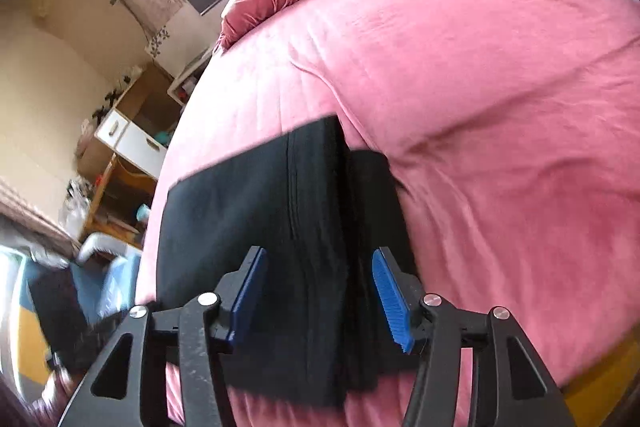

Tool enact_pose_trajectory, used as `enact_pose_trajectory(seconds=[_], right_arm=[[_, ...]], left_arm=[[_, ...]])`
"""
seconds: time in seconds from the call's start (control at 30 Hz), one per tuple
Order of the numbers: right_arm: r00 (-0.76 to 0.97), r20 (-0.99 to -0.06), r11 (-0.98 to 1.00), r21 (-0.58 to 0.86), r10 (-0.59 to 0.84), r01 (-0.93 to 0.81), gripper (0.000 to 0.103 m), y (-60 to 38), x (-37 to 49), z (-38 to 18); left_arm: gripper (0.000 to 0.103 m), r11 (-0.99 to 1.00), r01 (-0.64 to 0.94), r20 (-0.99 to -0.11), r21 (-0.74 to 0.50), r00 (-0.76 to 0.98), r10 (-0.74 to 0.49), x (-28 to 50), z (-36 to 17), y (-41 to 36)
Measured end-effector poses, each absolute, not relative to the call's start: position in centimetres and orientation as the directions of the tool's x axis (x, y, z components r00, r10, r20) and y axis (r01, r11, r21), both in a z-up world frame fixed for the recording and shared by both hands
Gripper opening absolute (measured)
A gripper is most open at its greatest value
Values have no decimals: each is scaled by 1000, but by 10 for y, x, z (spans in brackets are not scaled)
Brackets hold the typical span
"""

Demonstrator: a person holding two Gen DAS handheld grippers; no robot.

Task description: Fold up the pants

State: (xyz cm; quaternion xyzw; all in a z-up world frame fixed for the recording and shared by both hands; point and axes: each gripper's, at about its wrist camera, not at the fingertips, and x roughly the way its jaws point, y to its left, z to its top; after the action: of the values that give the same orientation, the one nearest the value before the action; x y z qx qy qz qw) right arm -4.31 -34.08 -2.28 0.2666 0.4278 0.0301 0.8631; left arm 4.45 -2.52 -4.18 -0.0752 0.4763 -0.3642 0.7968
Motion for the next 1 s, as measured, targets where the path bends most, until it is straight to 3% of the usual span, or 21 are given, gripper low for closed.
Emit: enact_pose_trajectory(seconds=[0.13, 0.17, 0.2, 0.23, 0.3, 0.47, 0.6, 0.83, 0.93, 1.0], right_arm=[[595, -734, 827, 528, 329, 195, 62, -342, -5, -46], [584, -744, 830, 520, 324, 201, 56, -341, -2, -50], [573, -750, 835, 515, 330, 194, 26, -339, 1, -54], [565, -758, 844, 502, 324, 189, 13, -338, 2, -54], [574, -757, 862, 480, 312, 165, 4, -337, -2, -48], [595, -767, 914, 384, 238, 130, 3, -337, -8, -28], [543, -820, 935, 315, 180, 165, 3, -341, 6, -50], [542, -823, 936, 307, 170, 172, 4, -339, 9, -54], [554, -819, 945, 283, 149, 165, 12, -336, 4, -44], [561, -821, 956, 239, 105, 171, 25, -329, -1, -39]], left_arm=[[33, 715, 528, -697, -459, 285, -658, 41, -41, -33], [33, 709, 535, -697, -460, 278, -662, 40, -41, -35], [33, 703, 541, -699, -462, 266, -664, 40, -43, -38], [33, 700, 545, -705, -461, 254, -663, 40, -46, -42], [33, 690, 560, -715, -459, 229, -661, 40, -51, -54], [33, 679, 562, -738, -472, 170, -653, 47, -65, -82], [33, 683, 580, -761, -445, 157, -629, 50, -73, -107], [34, 704, 586, -756, -401, 223, -616, 45, -55, -109], [36, 735, 572, -727, -364, 318, -608, 42, -31, -93], [37, 787, 537, -720, -304, 412, -559, 46, -15, -82]])
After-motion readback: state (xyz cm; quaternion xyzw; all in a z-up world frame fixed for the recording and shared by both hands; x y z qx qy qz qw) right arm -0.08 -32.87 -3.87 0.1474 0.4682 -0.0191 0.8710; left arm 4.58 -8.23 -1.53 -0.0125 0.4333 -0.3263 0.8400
